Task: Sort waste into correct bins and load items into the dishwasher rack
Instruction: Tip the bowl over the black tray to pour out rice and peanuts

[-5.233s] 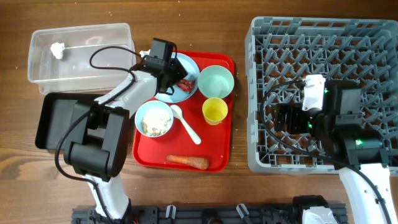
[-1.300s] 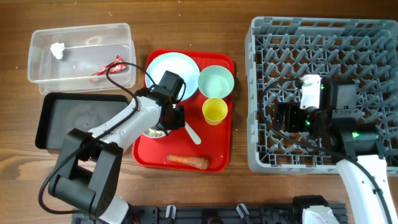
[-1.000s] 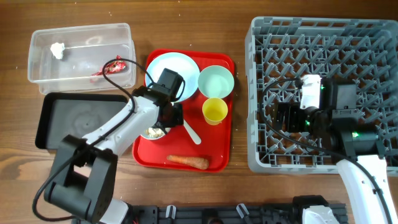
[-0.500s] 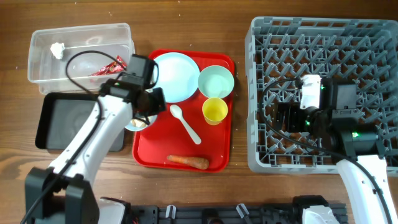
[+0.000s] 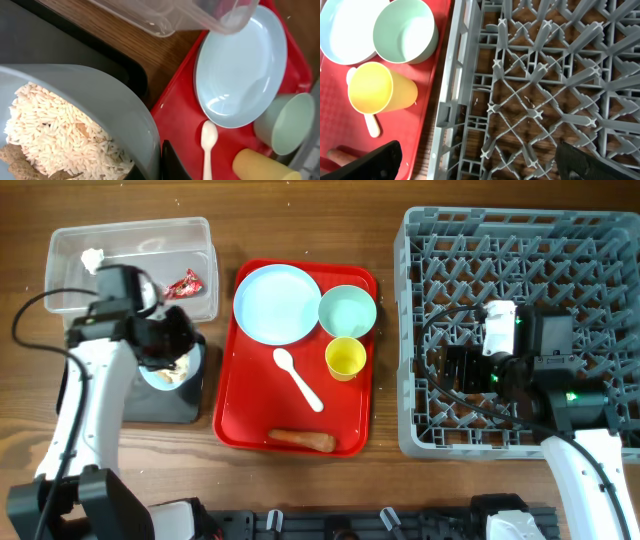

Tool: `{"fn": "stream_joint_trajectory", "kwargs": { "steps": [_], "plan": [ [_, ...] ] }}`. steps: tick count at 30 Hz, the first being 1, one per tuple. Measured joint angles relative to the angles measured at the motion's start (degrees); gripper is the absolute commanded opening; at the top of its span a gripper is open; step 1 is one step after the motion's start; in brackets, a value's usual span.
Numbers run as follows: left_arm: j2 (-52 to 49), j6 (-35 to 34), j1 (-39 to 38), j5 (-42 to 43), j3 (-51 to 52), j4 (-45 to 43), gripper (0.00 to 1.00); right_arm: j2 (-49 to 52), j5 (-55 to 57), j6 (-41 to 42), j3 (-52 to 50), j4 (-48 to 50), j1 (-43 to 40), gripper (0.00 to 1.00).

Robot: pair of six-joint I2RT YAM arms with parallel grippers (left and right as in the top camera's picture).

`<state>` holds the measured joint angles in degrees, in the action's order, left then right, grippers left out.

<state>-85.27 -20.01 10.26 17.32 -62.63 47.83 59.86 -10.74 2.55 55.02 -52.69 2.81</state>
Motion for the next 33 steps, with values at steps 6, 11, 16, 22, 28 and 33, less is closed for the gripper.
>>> {"fn": "stream_joint_trajectory", "kwargs": {
  "steps": [6, 11, 16, 22, 28, 33],
  "plan": [
    [0.0, 6.6, 10.1, 12.7, 0.5, -0.5, 0.04, 0.0, 0.0, 0.0, 0.0, 0.0, 0.0, 1.0],
    [-0.1, 10.9, 18.2, 23.8, 4.5, -4.2, 0.04, 0.0, 0.0, 0.0, 0.0, 0.0, 0.0, 1.0],
    [-3.0, 12.3, 24.7, 35.6, 8.6, -9.3, 0.04, 0.0, 0.0, 0.0, 0.0, -0.1, 0.0, 1.0],
    [-7.2, 13.0, 29.6, 46.8, 11.6, -11.0, 0.04, 0.0, 0.0, 0.0, 0.0, -0.2, 0.0, 1.0],
    [-12.7, 18.2, 33.9, 57.5, 11.7, -11.0, 0.04, 0.0, 0.0, 0.0, 0.0, -0.5, 0.0, 1.0],
    [-14.5, 21.9, 34.3, 64.3, 11.7, -11.1, 0.04, 0.0, 0.0, 0.0, 0.0, -0.7, 0.0, 1.0]
  ]
}}
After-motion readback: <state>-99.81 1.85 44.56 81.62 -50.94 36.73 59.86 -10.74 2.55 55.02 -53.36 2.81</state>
